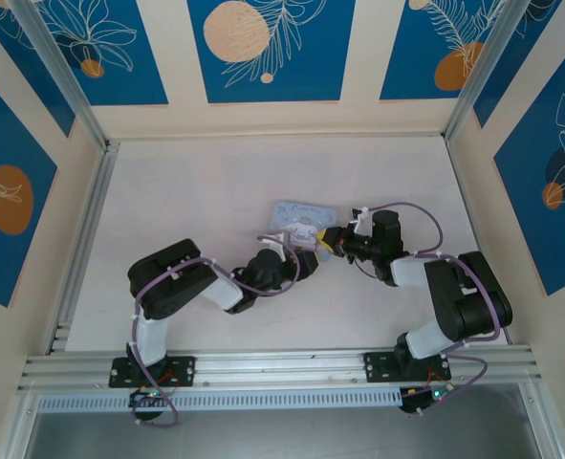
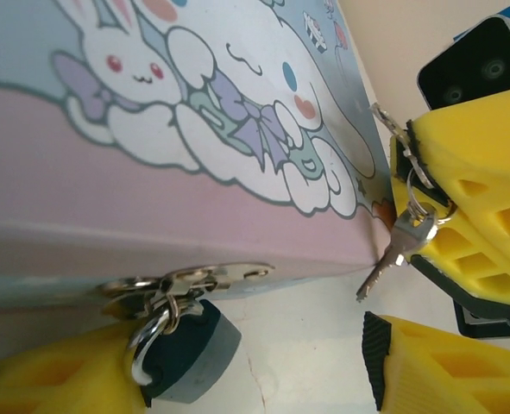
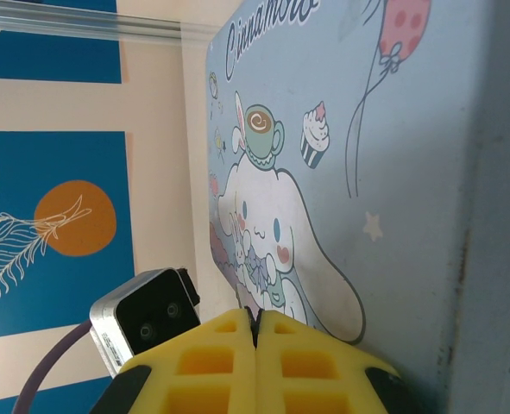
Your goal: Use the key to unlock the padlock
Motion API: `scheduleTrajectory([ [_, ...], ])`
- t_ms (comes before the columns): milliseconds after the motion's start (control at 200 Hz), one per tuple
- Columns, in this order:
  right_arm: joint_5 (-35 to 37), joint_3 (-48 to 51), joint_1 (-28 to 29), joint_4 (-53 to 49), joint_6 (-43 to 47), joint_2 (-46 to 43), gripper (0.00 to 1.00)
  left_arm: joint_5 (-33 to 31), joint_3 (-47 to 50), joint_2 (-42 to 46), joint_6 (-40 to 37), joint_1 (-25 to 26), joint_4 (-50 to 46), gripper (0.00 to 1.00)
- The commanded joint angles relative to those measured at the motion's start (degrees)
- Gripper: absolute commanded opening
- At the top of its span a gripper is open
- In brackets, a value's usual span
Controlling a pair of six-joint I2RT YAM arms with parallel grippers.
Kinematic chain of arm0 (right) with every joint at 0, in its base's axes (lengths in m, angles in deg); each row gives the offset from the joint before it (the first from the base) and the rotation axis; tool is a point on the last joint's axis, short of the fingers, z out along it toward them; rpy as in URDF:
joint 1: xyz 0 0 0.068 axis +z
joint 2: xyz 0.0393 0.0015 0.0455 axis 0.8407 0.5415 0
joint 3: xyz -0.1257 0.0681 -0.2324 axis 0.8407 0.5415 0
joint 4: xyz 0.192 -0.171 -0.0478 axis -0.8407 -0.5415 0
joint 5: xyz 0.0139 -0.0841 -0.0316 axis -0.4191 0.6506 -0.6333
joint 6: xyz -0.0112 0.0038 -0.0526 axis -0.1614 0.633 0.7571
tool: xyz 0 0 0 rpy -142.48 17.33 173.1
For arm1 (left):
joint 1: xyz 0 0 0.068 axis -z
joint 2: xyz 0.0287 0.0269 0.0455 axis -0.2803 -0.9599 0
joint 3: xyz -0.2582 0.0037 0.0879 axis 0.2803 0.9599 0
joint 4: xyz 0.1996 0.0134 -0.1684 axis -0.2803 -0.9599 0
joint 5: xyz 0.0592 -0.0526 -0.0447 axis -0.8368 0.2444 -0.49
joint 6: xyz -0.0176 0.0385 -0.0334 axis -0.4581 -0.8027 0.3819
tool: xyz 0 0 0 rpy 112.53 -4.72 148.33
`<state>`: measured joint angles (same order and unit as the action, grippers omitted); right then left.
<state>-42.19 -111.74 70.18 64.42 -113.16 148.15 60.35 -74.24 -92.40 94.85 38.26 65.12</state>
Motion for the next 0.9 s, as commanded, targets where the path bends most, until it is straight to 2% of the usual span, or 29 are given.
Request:
scheduleTrajectory([
  [0,-0.05,-0.74,-0.05,-2.00,-0.11,1.24,0.00,-1.41,1.57,1.81,2.15,0.38,5.78,0.64],
  [195,0.10,-0.98,-0.07,-2.18,0.05,1.35,0.00,-3.08,2.43,4.02,1.92,1.26,3.76,0.62],
  [500,0.08,-0.54,-0.12,-2.04,0.07,1.59,0.00,-5.30,-0.40,-0.03,3.82,1.35,-1.44,0.60],
  [670,0.01,-0.64,-0.06,-2.09,-0.05,1.64,0.00,-6.46,-1.40,-2.06,4.66,1.78,-1.47,0.58],
  [895,0.06,-1.22,-0.05,-2.44,0.13,1.77,0.00,-11.30,-0.56,-4.13,7.09,3.84,0.85,0.53],
])
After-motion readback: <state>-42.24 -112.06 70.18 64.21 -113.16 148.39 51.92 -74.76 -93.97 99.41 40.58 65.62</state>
